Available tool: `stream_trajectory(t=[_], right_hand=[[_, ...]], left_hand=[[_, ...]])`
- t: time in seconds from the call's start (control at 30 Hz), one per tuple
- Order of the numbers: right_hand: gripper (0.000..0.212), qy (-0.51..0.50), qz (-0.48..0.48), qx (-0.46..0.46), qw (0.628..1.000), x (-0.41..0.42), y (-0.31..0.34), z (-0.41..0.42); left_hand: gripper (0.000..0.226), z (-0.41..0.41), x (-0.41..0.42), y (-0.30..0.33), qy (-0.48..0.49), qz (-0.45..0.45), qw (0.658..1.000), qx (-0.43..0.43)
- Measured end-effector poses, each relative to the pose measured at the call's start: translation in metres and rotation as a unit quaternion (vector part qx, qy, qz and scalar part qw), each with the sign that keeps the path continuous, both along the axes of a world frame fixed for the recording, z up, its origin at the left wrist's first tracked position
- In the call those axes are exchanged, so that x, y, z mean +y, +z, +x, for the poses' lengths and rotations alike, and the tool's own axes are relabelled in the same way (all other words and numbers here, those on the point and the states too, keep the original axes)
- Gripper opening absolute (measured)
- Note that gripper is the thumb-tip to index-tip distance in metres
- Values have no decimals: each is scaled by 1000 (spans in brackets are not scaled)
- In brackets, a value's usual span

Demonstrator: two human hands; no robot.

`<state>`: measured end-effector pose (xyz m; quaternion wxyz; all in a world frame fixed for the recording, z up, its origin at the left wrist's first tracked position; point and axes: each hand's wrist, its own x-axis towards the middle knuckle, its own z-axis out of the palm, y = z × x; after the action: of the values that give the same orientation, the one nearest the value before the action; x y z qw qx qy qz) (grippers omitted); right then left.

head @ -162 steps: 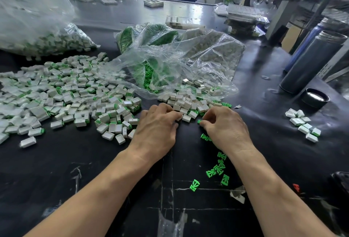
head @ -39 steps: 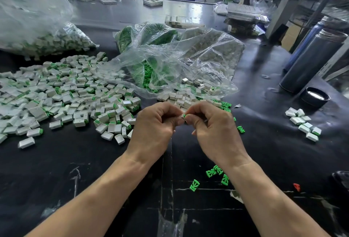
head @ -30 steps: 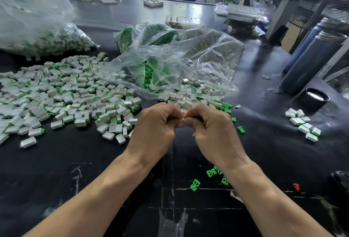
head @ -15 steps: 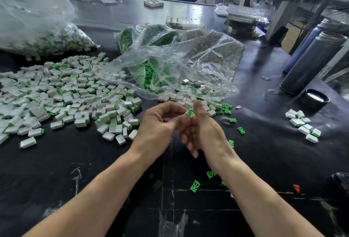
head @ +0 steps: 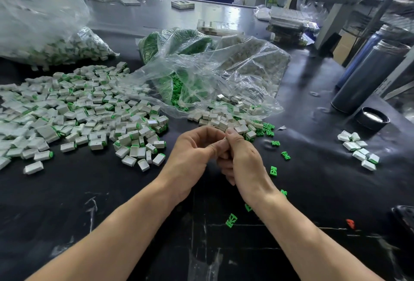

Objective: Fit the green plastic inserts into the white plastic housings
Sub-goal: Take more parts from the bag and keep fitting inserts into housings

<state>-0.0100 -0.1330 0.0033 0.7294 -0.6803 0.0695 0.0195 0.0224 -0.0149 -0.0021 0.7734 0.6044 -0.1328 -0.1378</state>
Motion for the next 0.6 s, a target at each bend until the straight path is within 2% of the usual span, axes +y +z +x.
stream_trajectory(t=[0.17, 0.3, 0.6], right_hand=[[72, -34, 21, 0, 999, 1, -5, 4], [74, -47, 1, 27, 999, -1, -9, 7], [74, -70, -12, -1, 997, 2, -8, 7]], left_hand=[[4, 2, 1, -2, 4, -8, 1000, 7], [4, 3, -2, -4, 17, -9, 1000, 5], [2, 3, -5, -7, 18, 28, 998, -49]])
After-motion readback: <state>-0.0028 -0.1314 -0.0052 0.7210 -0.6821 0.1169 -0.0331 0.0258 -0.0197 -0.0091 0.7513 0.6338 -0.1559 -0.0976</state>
